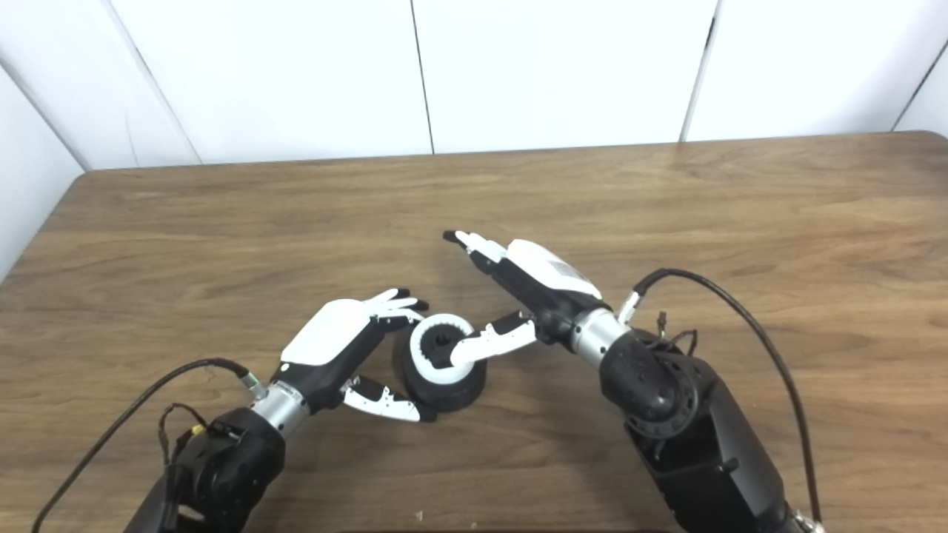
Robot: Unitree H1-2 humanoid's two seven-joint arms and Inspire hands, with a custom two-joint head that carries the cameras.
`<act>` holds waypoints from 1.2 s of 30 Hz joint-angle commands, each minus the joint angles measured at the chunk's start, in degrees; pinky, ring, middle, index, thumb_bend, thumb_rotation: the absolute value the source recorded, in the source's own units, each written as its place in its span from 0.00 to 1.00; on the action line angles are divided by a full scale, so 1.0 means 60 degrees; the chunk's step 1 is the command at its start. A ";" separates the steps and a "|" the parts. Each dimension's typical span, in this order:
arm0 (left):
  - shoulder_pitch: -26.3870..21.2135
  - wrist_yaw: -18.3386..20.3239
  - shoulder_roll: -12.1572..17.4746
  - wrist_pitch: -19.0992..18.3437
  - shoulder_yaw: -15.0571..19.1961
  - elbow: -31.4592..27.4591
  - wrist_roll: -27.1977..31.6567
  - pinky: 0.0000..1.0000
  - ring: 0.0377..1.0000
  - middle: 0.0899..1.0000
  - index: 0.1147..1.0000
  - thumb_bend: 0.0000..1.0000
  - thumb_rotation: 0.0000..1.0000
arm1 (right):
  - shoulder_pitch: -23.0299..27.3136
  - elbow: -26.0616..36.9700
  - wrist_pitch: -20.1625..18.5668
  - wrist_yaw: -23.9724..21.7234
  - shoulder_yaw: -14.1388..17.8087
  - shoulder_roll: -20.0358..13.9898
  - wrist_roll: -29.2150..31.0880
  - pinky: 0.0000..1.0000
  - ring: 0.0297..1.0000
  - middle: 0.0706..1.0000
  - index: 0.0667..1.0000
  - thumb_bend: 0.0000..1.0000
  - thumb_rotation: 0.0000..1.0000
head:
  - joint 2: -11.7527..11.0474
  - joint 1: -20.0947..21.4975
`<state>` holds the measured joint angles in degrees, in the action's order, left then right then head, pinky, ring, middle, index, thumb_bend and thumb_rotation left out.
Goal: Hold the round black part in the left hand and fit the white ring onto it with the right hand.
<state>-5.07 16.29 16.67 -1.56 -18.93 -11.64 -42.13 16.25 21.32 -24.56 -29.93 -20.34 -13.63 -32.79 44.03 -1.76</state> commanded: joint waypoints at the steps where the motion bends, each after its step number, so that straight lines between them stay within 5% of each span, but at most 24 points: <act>1: -0.0072 0.0130 0.0087 -0.0059 0.0017 0.0085 0.0174 0.87 0.95 0.88 0.61 0.78 0.46 | 0.0294 0.0345 0.0035 0.0097 0.0249 -0.0114 0.0188 1.00 1.00 1.00 1.00 1.00 0.57 | 0.0001 -0.0016; 20: -0.0259 0.1061 0.0349 -0.0738 0.0192 -0.0206 0.0570 0.89 0.95 0.89 0.79 0.99 0.52 | 0.0311 0.0075 0.0377 0.0496 0.0603 -0.0512 0.0462 1.00 1.00 1.00 0.96 1.00 0.64 | -0.0059 -0.0033; 32: -0.0468 0.2142 0.0703 -0.1441 0.0149 -0.0530 0.0797 0.92 0.97 0.91 0.88 1.00 0.49 | 0.0345 0.0164 0.0241 0.0579 0.0988 -0.0616 0.0737 1.00 1.00 1.00 0.93 1.00 0.62 | -0.0145 -0.0015; 36: -0.0302 0.1798 0.0862 -0.1176 0.0563 -0.0490 0.1282 0.87 0.94 0.90 0.88 1.00 0.53 | 0.0250 0.0213 0.0304 0.0684 0.1217 -0.0666 0.0900 1.00 1.00 1.00 0.94 1.00 0.63 | -0.0169 0.0002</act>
<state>-7.70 26.95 19.60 -8.06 -16.93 -14.86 -35.71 16.11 20.86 -24.01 -27.44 -14.28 -17.09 -28.03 42.98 -1.67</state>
